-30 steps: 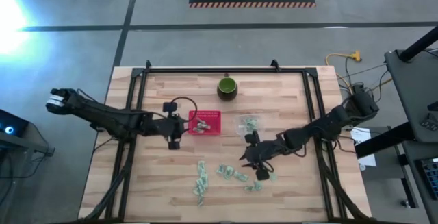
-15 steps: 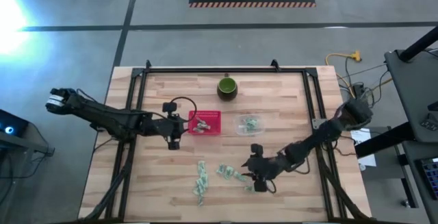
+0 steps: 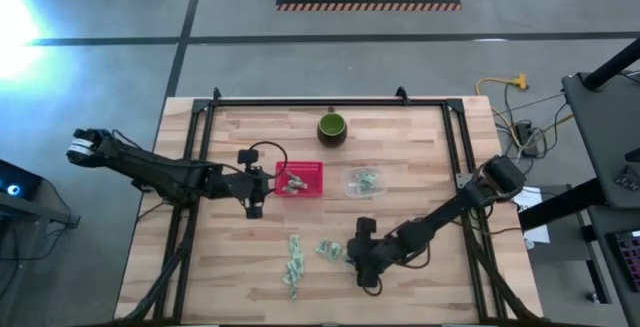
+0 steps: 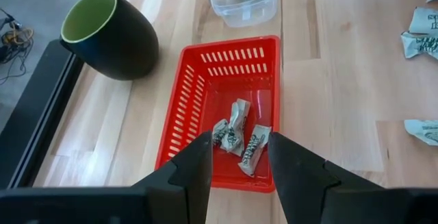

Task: Pick and place items into bin
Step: Put the stevia packet into the transparent bin

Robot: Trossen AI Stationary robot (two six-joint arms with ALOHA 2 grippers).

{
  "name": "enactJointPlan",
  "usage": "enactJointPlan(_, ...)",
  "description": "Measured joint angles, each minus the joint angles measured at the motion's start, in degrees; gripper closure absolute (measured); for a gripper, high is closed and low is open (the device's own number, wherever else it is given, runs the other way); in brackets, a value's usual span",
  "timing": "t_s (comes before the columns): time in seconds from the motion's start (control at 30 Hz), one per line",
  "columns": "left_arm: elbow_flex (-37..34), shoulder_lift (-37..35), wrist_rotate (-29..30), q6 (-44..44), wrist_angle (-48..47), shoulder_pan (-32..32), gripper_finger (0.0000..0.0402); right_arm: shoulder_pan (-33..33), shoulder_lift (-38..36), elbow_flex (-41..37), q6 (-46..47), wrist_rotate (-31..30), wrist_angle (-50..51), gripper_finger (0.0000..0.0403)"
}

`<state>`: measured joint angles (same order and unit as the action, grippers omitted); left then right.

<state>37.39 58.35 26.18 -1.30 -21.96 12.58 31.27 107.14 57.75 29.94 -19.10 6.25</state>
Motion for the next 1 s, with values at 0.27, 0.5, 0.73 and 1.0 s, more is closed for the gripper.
enactJointPlan(0.27, -0.26, 0.00, 0.02, 0.02, 0.07, 0.00, 0.0274, -0.02, 3.56, 1.77, 1.54, 3.31, 2.40, 0.0208)
enactJointPlan(0.5, -0.26, 0.00, 0.02, 0.01, 0.49, -0.02, 0.0274, -0.02, 4.74, 4.89, 1.19, 2.91, 7.50, 0.0210)
enactJointPlan(0.73, -0.26, 0.00, 0.02, 0.02, 0.46, -0.02, 0.0274, 0.02, 4.78, 5.49, -0.65, 2.87, 8.31, 0.0257)
enactJointPlan(1.0, -0.26, 0.00, 0.00, 0.02, 0.46, 0.00, 0.0274, 0.02, 4.78, 5.26, -2.09, 2.73, 8.34, 0.0326)
